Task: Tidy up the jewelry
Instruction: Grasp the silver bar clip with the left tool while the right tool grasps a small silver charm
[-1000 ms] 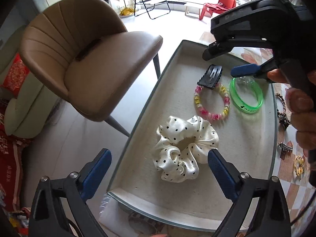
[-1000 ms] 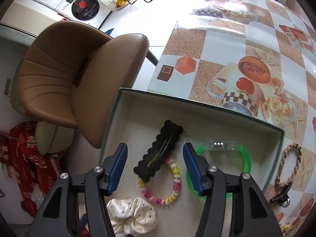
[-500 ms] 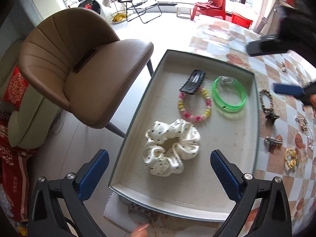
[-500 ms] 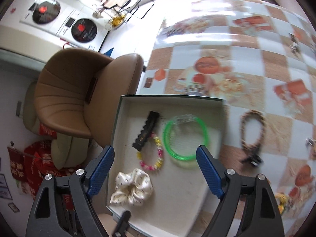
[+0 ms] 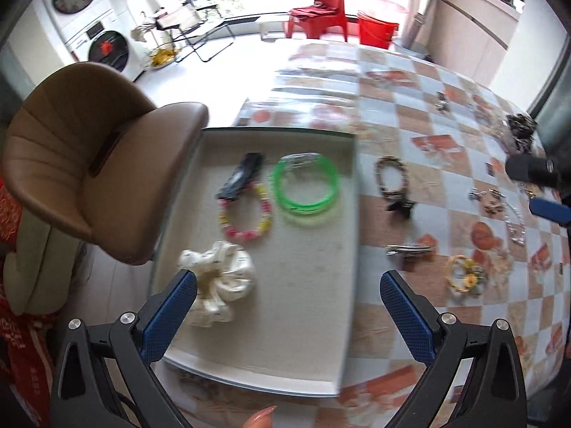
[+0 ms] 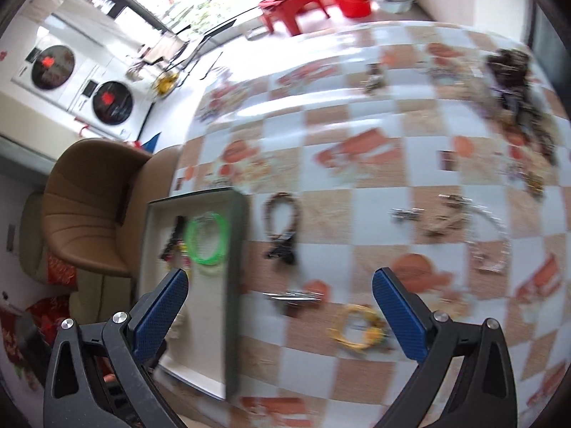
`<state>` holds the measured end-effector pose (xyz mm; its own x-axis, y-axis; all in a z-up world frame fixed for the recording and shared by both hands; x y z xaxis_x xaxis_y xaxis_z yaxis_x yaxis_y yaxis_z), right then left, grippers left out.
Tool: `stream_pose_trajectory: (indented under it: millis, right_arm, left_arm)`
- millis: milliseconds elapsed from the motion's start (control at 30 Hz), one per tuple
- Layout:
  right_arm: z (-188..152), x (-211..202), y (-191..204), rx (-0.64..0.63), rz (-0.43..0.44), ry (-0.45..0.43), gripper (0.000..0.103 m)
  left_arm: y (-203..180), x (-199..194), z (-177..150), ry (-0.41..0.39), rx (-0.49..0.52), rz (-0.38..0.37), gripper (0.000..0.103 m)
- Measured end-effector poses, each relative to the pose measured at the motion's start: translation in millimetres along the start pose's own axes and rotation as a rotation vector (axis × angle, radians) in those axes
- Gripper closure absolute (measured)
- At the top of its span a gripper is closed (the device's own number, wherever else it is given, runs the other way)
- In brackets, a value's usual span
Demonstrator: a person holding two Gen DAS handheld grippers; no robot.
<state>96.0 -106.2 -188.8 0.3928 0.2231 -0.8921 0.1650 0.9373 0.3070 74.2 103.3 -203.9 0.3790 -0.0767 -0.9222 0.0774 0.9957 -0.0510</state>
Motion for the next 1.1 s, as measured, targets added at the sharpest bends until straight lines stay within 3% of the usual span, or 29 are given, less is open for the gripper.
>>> stream_pose_trajectory:
  millis: [167, 267, 567, 900, 1100]
  right_arm:
    - [-14.6, -12.3, -45.8, 0.02, -0.056, 0.021, 0.0]
    - [-27.3, -11.7, -69.0, 0.034, -0.074, 0.077, 0.0]
    - [-61.8, 0.2, -105.3, 0.014, -0.13, 0.182, 0.0]
    - [-83.8, 19.9, -111.4, -0.082, -0.175, 0.216, 0.0]
    - [-61.0, 25.4, -122.6, -0.075, -0.198, 0.178, 0.0]
  left_arm:
    - [-34.7, 8.8, -2.1, 0.053, 0.004, -0.077, 0.0]
    - [-55.1, 15.9, -5.5, 0.089, 0.002, -0.131, 0.0]
    - [-99.7, 41.4, -12.0, 0.184, -0.093, -0.247, 0.0]
    - [-114.3, 83.6, -12.7, 0.262, -0.235, -0.261, 0.0]
    - [-111.0, 103.4, -7.6, 0.273, -0.301, -0.232, 0.0]
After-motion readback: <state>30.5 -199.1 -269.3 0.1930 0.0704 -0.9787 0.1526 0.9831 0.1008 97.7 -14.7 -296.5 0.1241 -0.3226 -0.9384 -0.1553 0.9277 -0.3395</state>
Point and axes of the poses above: each gripper's, at about its wrist camera, not at the fingertips, and x roughly the way its jaws point, y to its left, z to its top, the point moved 10 cm from there along x, roughly the way its jaws point, and after that the axes turned 7 degrees about -z, right-handed, at the moved point
